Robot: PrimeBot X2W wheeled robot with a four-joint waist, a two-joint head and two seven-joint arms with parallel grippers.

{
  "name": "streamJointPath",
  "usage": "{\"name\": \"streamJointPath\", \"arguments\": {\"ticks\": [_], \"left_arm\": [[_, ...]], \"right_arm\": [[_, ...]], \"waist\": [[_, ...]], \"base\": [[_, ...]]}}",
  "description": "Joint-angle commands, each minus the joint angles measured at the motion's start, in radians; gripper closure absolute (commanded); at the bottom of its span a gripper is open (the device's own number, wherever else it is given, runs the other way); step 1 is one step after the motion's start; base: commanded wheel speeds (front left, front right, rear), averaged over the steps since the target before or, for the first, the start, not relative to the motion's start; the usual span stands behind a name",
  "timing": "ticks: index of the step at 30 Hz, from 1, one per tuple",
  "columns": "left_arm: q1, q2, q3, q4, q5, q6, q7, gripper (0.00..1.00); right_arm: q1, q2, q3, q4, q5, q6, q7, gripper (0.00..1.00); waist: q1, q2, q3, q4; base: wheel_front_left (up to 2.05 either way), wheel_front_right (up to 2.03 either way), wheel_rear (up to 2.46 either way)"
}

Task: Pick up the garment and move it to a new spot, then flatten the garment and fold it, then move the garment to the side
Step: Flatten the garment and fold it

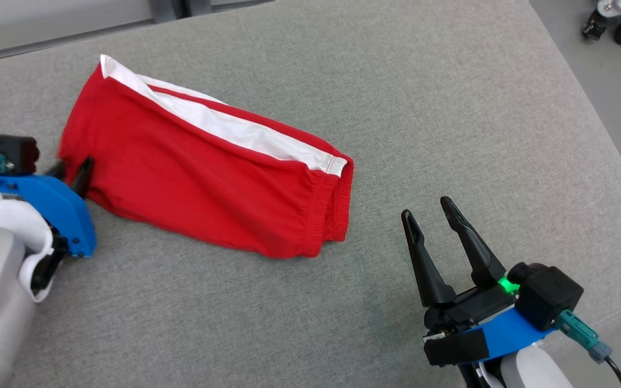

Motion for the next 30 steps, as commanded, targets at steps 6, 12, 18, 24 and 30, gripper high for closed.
{"name": "streamJointPath", "arguments": {"ticks": [6,12,18,24,30], "left_arm": [[0.048,-0.038,0.006,-0.026,-0.012,0.015,-0.066,1.0],[0.132,-0.067,0.024,-0.094,-0.043,0.034,-0.145,1.0],[0.28,-0.086,0.042,-0.205,-0.08,0.09,-0.205,1.0],[0.48,-0.098,0.067,-0.347,-0.134,0.168,-0.263,1.0],[0.573,-0.101,0.043,-0.384,-0.125,0.211,-0.276,0.96]], "right_arm": [[0.021,0.0,-0.014,0.011,-0.023,0.0,-0.003,0.0],[0.058,0.0,-0.042,0.03,-0.035,0.0,-0.003,0.0],[0.1,0.0,-0.094,0.053,-0.042,0.0,-0.003,0.0],[0.143,-0.001,-0.152,0.076,-0.055,0.0,-0.003,0.0],[0.138,-0.002,-0.161,0.108,-0.065,0.0,-0.003,0.0]], "waist": [[-0.0001,0.0001,-0.046,0.035],[-0.0001,0.0001,-0.104,0.098],[-0.0001,0.0001,-0.158,0.171],[-0.0001,0.0001,-0.188,0.239],[-0.0001,0.0001,-0.198,0.27]], "base": [[0.0,0.0,0.0],[0.0,0.0,0.0],[0.0,0.0,0.0],[0.0,0.0,0.0],[0.0,0.0,0.0]]}}
